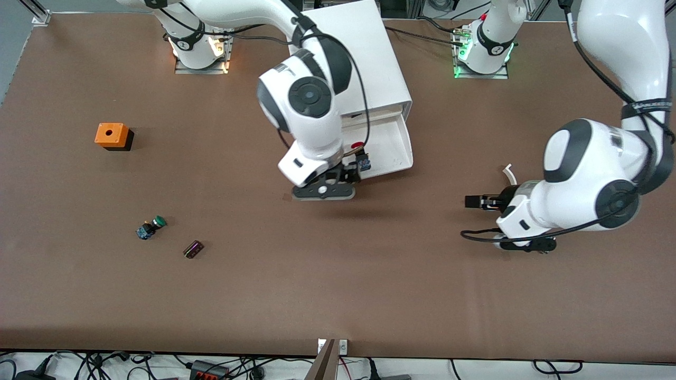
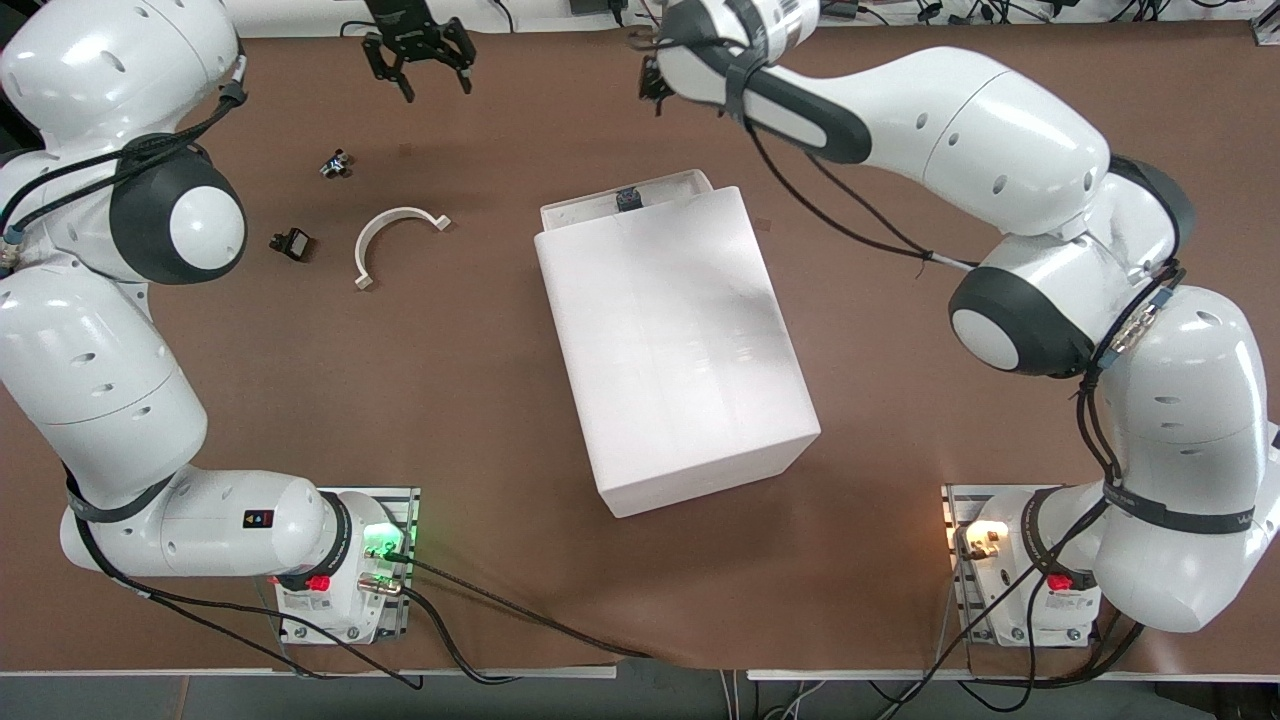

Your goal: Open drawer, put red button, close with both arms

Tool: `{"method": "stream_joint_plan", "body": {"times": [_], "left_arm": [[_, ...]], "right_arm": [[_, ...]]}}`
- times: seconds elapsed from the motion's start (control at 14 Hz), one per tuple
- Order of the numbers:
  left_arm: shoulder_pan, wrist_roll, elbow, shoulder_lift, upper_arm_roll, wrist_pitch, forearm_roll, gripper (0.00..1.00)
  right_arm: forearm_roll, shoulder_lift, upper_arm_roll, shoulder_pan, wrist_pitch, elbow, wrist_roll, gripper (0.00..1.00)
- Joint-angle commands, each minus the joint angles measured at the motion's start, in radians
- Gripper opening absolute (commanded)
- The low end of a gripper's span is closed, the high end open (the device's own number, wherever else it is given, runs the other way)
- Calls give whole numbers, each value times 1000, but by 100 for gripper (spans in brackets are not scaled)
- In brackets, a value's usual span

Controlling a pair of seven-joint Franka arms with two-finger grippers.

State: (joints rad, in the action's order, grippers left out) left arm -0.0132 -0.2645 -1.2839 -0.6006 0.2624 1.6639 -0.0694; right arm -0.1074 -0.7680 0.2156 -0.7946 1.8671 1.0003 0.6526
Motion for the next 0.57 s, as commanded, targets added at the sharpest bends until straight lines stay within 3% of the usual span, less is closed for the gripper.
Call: {"method": "stream_joint_plan", "body": {"times": [0.0, 0.07, 0.5], "left_arm": [[-75, -90, -84, 5, -2, 129, 31, 100], [-92, -125, -109, 7, 0, 178, 40, 100], [-203, -338, -222, 1, 3, 422, 42, 100]], "right_arm": [[-3, 41, 74, 35, -26, 12, 15, 100], [-5, 50, 100, 64, -31, 35, 1, 100], [-12, 88, 102, 241, -184, 47, -252, 100]]}}
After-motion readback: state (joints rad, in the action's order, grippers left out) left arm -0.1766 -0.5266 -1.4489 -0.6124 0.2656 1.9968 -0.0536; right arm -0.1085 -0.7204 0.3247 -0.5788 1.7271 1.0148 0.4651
